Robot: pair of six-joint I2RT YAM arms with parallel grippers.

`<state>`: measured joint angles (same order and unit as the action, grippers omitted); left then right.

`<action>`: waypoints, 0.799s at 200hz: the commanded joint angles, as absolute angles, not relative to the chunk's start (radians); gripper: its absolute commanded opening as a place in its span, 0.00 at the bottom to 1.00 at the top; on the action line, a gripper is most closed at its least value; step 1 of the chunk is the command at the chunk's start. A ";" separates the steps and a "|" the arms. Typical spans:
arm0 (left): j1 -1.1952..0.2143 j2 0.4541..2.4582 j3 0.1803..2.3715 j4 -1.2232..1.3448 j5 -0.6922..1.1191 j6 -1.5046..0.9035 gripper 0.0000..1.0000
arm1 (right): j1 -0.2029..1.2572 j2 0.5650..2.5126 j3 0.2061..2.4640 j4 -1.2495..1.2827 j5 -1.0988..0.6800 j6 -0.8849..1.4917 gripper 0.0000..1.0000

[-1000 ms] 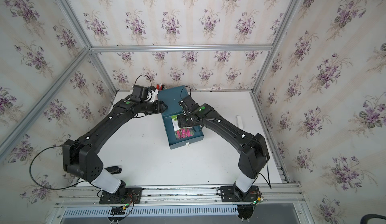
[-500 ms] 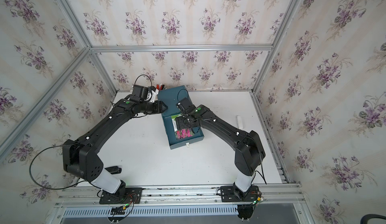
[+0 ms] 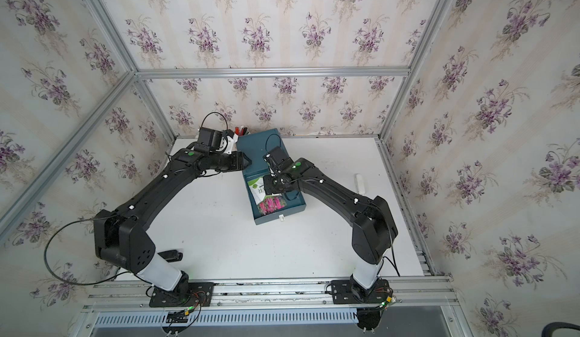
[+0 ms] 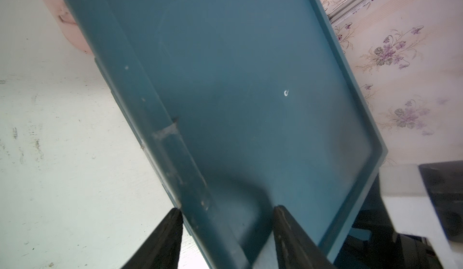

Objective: Take the seed bags out of the drawer
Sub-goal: Pick up the seed packet from the drawer.

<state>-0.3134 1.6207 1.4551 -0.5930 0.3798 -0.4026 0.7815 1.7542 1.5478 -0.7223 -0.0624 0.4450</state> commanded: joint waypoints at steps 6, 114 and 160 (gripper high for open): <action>-0.311 1.630 1.442 -0.744 0.354 -0.369 0.60 | 0.783 1.757 1.545 -0.707 -0.075 0.448 0.48; -0.303 1.641 1.449 -0.746 0.354 -0.365 0.60 | 0.782 1.770 1.539 -0.703 -0.065 0.440 0.21; -0.301 1.642 1.448 -0.750 0.353 -0.365 0.60 | 0.782 1.773 1.548 -0.706 -0.054 0.436 0.05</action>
<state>-0.3016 1.6279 1.4586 -0.5964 0.4042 -0.3939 0.7803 1.7691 1.5398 -0.7029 -0.0677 0.4450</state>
